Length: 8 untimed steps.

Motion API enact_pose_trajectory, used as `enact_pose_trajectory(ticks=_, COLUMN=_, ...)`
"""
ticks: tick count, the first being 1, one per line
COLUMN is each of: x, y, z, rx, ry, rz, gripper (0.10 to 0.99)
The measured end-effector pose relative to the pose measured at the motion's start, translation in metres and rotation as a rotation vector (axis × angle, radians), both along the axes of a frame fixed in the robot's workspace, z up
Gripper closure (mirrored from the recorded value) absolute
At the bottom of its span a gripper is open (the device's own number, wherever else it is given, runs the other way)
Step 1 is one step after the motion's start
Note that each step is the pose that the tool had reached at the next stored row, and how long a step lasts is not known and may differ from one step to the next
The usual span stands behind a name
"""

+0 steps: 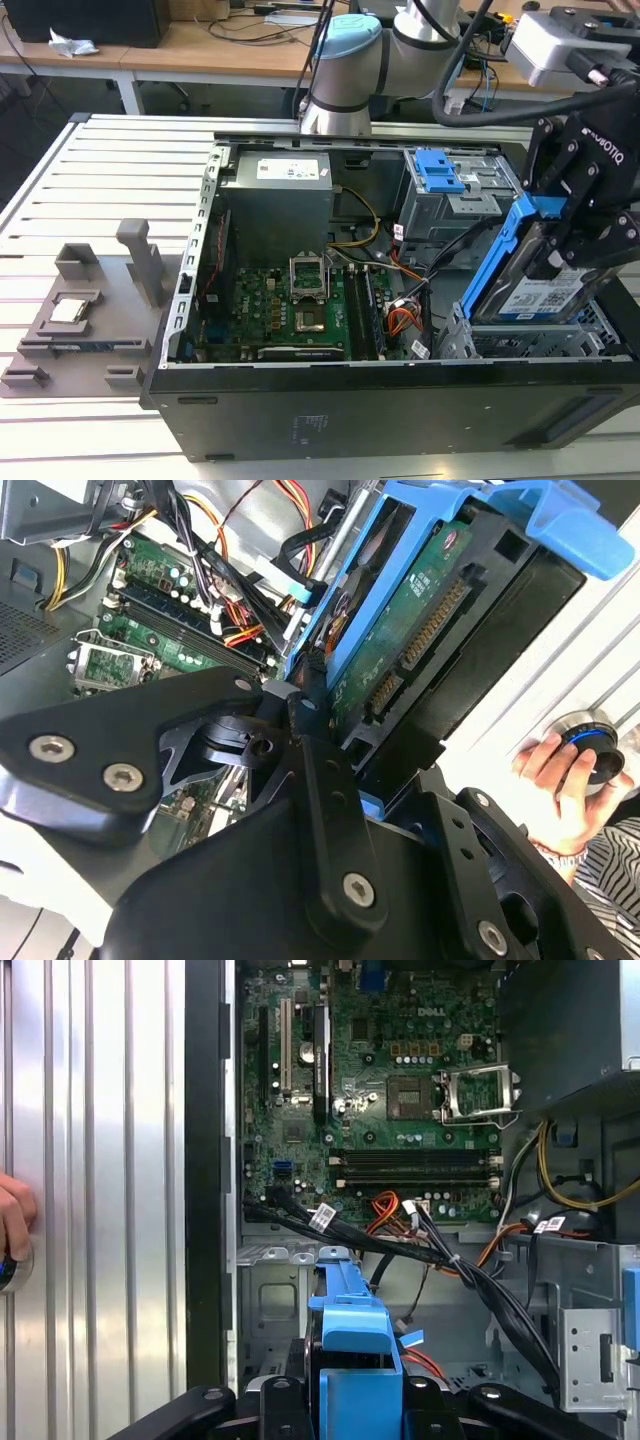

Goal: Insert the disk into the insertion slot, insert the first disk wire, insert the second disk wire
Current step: 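Insert the disk into the insertion slot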

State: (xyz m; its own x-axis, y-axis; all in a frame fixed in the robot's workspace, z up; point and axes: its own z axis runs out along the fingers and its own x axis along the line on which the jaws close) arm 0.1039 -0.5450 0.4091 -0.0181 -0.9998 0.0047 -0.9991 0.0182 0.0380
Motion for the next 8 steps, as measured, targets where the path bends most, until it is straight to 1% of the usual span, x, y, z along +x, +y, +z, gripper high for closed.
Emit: enact_pose_trajectory(ticks=8, x=0.0000, y=0.0000, z=-0.0092, rx=0.000, ry=0.0000, rz=0.000, gripper=0.725)
